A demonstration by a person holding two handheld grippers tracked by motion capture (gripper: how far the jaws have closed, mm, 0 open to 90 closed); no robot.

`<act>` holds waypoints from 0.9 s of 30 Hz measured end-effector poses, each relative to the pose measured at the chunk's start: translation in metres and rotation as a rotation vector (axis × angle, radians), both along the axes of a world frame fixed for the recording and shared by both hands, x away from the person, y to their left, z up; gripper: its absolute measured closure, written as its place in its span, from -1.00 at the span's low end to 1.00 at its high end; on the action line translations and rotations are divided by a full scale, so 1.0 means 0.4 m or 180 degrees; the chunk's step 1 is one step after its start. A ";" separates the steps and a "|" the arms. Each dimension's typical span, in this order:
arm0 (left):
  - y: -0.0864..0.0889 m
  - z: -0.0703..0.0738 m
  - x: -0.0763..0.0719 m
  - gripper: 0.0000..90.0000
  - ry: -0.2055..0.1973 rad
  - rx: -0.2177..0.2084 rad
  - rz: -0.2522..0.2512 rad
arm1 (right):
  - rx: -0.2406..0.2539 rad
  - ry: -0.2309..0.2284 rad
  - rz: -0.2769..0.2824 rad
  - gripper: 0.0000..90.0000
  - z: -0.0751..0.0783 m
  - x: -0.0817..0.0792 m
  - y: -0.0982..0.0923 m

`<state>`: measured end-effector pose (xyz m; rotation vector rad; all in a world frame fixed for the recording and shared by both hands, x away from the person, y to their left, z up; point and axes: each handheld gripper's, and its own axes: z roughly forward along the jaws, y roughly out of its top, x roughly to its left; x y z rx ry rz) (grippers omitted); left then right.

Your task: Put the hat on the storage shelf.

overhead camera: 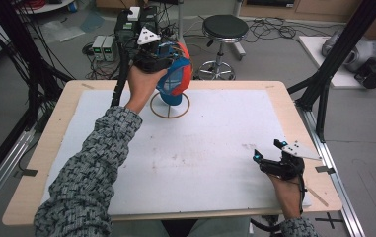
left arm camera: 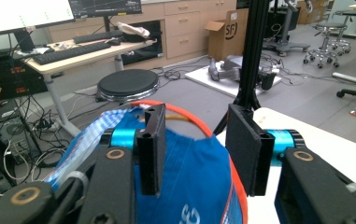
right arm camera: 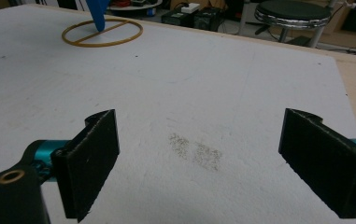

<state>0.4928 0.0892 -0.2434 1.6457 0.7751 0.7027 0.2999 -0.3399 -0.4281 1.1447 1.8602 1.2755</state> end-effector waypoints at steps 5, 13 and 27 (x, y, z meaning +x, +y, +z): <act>0.052 0.006 -0.046 0.22 -0.0035 0.0018 0.0057 | -0.0006 -0.0006 0.0007 -0.75 0.000 0.002 0.002; 0.137 -0.003 -0.111 0.13 -0.0067 -0.0002 0.0165 | -0.0030 -0.0016 0.0037 -0.75 0.001 0.008 0.011; 0.300 -0.070 -0.267 -0.13 -0.0060 -0.0089 0.0402 | -0.0077 -0.0039 0.0077 -0.75 0.005 0.015 0.031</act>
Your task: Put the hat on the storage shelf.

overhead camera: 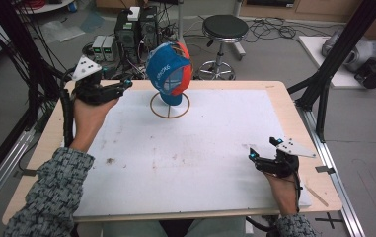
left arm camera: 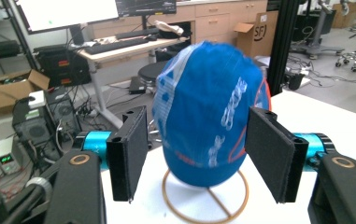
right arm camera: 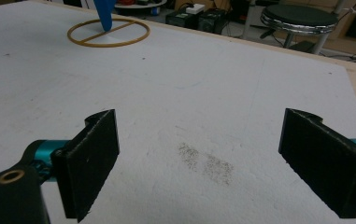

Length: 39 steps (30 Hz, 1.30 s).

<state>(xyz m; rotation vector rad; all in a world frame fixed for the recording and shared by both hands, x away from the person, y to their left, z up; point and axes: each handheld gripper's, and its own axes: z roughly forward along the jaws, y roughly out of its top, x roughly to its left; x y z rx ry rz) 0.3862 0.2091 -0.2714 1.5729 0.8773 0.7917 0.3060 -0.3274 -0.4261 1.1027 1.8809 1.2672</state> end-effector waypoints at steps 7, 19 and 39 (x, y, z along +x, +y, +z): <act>0.042 -0.047 -0.063 -0.23 0.0021 -0.0038 0.0065 | -0.0028 -0.0016 0.0014 -0.75 0.003 0.004 0.012; 0.081 -0.138 -0.167 -0.33 0.0017 -0.0005 0.0189 | -0.0053 -0.0041 0.0033 -0.75 0.007 0.005 0.027; 0.155 -0.278 -0.235 -0.41 0.0161 -0.0146 0.0405 | -0.0091 -0.0052 0.0044 -0.75 0.007 0.007 0.034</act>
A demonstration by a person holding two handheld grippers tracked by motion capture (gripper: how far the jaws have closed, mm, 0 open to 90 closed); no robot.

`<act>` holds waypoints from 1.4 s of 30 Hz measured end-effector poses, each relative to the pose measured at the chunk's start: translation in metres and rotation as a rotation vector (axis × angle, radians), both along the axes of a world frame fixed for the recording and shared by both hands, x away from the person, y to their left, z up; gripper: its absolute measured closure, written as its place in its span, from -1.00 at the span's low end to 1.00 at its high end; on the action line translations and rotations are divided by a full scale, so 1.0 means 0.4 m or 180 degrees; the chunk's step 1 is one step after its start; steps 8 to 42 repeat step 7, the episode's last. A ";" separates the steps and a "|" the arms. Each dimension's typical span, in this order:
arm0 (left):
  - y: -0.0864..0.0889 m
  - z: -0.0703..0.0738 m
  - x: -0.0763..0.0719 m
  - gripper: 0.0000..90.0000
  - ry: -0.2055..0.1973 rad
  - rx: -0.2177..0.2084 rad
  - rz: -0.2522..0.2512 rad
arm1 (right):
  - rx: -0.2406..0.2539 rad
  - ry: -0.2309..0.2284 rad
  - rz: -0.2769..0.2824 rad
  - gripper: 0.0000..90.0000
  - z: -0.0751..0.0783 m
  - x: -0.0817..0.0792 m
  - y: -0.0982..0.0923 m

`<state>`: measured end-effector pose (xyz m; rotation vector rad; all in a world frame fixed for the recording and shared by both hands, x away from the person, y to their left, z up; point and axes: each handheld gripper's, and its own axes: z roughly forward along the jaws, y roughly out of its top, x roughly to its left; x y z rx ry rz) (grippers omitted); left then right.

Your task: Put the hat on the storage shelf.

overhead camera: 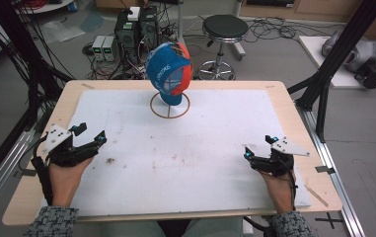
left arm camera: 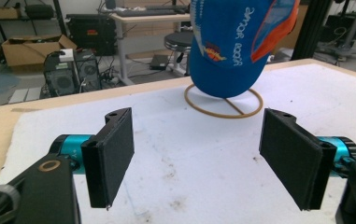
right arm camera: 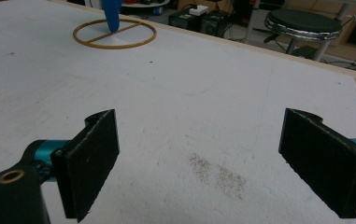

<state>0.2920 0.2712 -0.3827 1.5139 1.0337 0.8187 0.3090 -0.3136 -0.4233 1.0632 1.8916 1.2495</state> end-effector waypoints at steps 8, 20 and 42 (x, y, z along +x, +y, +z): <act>0.020 -0.014 0.005 -0.42 0.0021 0.0007 0.0066 | -0.0034 0.0020 -0.0010 -0.75 -0.003 0.003 0.000; 0.020 -0.014 0.005 -0.42 0.0021 0.0007 0.0066 | -0.0034 0.0020 -0.0010 -0.75 -0.003 0.003 0.000; 0.020 -0.014 0.005 -0.42 0.0021 0.0007 0.0066 | -0.0034 0.0020 -0.0010 -0.75 -0.003 0.003 0.000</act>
